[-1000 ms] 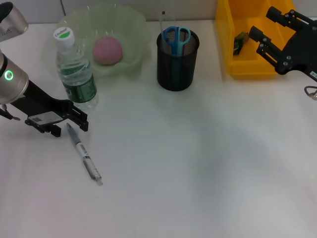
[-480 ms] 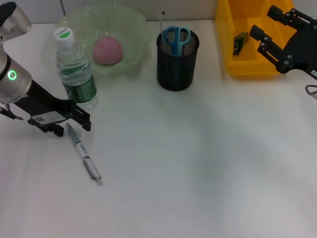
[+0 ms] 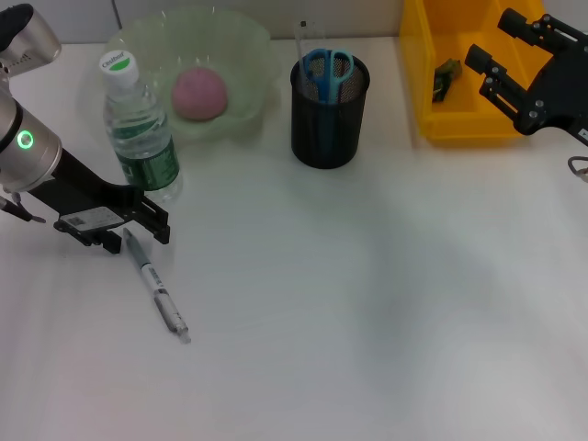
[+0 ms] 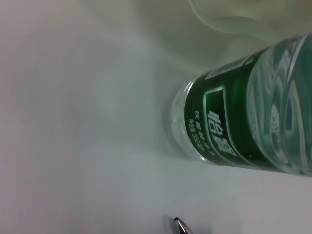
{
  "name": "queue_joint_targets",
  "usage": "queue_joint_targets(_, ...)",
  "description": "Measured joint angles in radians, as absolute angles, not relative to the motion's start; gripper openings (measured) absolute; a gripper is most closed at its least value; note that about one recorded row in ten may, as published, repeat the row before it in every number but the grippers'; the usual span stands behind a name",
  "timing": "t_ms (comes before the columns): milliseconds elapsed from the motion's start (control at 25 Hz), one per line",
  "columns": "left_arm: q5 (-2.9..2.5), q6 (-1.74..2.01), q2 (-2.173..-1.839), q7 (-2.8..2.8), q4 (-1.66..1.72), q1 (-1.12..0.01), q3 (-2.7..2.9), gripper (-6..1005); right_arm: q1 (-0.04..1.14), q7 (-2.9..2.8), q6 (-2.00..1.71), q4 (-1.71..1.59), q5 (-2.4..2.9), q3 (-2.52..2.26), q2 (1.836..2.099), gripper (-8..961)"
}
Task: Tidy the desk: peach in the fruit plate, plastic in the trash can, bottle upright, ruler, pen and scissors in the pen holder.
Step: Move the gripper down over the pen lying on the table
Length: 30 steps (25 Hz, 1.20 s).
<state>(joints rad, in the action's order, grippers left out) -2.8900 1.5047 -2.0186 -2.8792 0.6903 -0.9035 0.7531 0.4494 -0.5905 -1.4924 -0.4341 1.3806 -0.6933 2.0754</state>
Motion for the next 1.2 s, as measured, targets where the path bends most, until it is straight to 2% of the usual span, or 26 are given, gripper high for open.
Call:
queue_joint_targets(360,-2.89,1.505,-2.02,-2.878,0.689,-0.904,0.754,661,0.449,-0.59,-1.492,-0.434,1.381,-0.692,2.075,497)
queue_joint_targets(600,-2.889,1.505,-2.031,-2.877,0.689,-0.915,0.764,568,0.448,-0.59,-1.493,-0.434,1.381,-0.692,2.076,498)
queue_joint_targets(1200,-2.89,1.505,-2.043,-2.878,0.687,-0.928,0.781,558,0.445,-0.584,-1.494,-0.433,1.381,-0.69,2.077,498)
